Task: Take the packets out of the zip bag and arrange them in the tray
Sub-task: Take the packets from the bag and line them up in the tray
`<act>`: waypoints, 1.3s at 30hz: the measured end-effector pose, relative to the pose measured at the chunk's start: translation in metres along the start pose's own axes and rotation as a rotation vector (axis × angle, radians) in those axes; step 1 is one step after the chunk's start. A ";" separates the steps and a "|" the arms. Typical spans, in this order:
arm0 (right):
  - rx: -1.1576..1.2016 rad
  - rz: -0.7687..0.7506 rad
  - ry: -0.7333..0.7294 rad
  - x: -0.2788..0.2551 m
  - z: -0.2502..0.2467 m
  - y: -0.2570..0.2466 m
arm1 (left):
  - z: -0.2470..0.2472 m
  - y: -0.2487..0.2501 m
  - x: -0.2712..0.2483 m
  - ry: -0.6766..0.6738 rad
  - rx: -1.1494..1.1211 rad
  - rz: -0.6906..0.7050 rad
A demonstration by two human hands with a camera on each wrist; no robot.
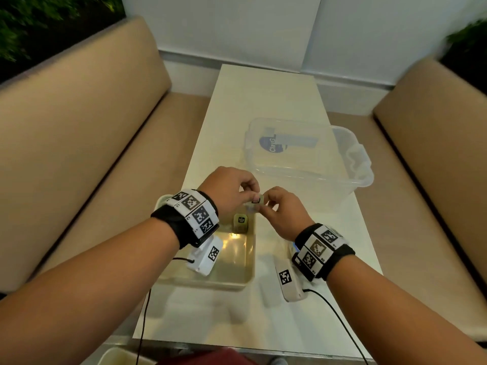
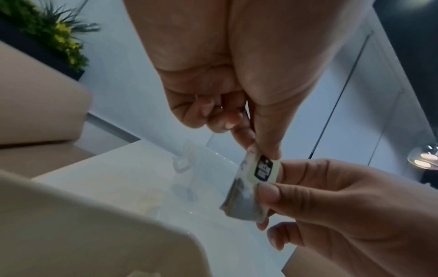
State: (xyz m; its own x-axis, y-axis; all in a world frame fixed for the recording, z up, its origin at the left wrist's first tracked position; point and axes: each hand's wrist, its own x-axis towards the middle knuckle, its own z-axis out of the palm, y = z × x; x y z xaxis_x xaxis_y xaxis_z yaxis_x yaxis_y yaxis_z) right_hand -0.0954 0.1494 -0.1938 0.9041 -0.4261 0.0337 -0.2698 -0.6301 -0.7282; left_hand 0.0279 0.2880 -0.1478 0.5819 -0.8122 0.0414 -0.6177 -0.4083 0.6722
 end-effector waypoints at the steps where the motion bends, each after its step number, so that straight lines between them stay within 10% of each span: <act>1: 0.014 0.011 0.016 0.002 0.001 0.002 | 0.001 -0.002 0.001 0.018 -0.018 -0.029; 20: 0.151 0.365 -0.264 0.002 0.031 0.021 | 0.068 -0.082 0.022 -0.581 0.482 -0.497; 39: 0.185 0.383 -0.175 -0.006 0.015 0.031 | 0.078 -0.072 0.025 -0.578 0.620 -0.452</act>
State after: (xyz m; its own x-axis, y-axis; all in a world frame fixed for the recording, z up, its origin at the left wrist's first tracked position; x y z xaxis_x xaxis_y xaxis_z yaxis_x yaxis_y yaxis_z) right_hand -0.1044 0.1421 -0.2264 0.7973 -0.4800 -0.3660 -0.5461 -0.3152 -0.7761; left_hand 0.0456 0.2645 -0.2527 0.5855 -0.5362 -0.6080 -0.6652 -0.7465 0.0177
